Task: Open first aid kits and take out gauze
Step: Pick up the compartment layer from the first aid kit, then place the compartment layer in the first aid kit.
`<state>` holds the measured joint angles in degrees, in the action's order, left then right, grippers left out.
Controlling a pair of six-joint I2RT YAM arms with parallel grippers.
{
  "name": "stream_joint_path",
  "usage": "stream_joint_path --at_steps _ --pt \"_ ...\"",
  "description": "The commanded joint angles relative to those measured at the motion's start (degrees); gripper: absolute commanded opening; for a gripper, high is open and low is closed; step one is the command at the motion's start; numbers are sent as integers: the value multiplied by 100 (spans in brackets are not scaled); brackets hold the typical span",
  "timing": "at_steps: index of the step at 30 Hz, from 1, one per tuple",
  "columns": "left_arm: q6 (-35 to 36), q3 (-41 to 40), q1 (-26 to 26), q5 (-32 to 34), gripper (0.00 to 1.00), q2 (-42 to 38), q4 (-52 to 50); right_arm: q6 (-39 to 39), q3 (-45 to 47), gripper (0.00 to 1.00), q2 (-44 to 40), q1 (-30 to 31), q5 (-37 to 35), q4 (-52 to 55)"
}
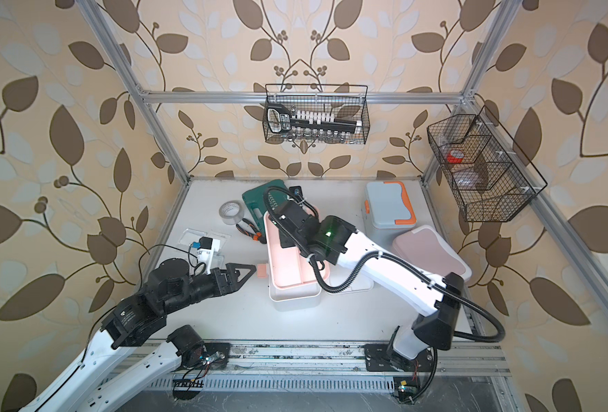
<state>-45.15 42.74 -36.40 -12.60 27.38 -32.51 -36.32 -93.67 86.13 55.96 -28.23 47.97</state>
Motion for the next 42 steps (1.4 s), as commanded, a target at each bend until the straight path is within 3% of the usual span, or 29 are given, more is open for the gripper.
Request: stream_joint_path --at_steps 1,6,11,15,19,24,30,42 --pt "557 393 -31 29 99 -315 298 444 566 0 -918 -184 -248 -544" --pt "813 488 -27 141 99 -677 297 527 1323 0 -2095 -1008 -1 -658" --pt "844 407 -27 158 99 -607 391 530 1584 0 -2240 -1614 732 -669" --pt "735 408 -29 385 99 -220 250 440 1572 0 -1830 -1615 1406 -762" --pt "639 611 -23 889 99 565 -588 238 1459 0 -1130 -1509 2078 -770" --pt "444 454 -10 743 99 1341 -583 61 836 0 105 -929 2104 -289" --pt "362 336 66 894 99 1323 -529 -350 -48 0 1251 -438 1793 474" --pt "305 143 336 738 99 1073 -573 -960 -405 0 1990 -341 1496 916"
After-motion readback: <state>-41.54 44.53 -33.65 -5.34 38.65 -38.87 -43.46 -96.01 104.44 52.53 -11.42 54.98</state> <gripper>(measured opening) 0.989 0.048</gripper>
